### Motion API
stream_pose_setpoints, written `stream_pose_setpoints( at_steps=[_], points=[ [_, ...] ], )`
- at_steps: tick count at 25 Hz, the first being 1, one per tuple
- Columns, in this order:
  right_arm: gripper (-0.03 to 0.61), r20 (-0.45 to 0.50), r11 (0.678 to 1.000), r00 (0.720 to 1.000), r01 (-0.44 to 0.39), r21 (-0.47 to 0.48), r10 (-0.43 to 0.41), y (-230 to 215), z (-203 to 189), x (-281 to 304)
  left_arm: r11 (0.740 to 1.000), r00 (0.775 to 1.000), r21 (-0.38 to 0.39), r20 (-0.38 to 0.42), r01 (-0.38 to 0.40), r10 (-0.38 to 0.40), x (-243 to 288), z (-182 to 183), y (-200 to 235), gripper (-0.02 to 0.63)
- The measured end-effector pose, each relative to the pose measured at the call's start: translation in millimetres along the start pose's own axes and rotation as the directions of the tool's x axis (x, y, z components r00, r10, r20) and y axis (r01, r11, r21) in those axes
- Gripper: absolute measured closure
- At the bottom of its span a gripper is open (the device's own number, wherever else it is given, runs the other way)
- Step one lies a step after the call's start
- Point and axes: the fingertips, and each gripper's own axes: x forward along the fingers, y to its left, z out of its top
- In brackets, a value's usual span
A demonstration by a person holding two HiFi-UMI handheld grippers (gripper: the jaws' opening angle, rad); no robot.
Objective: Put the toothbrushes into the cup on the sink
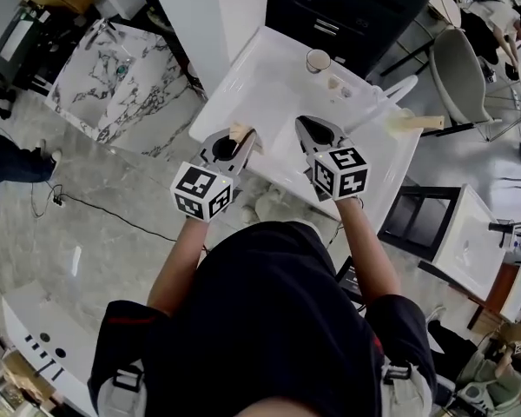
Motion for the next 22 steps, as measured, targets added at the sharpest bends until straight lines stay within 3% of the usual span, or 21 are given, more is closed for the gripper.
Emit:
stream_pose_setpoints(
  at_steps=[10,22],
  points=[
    [0.534,0.013,0.999,1.0,0.017,0.035,-0.017,-33.4,15.4,17.6,1.0,0.999,0.006,-0.03,0.019,-0.018,40.9,10.6,11.2,0.577],
    [0.534,0.004,0.998,1.0,-0.022,0.064,0.022,-50.8,23.1,52.5,1.0,0.996,0.003,-0.087,0.026,-0.025,94.4,12.9,33.7,0.577]
  ],
)
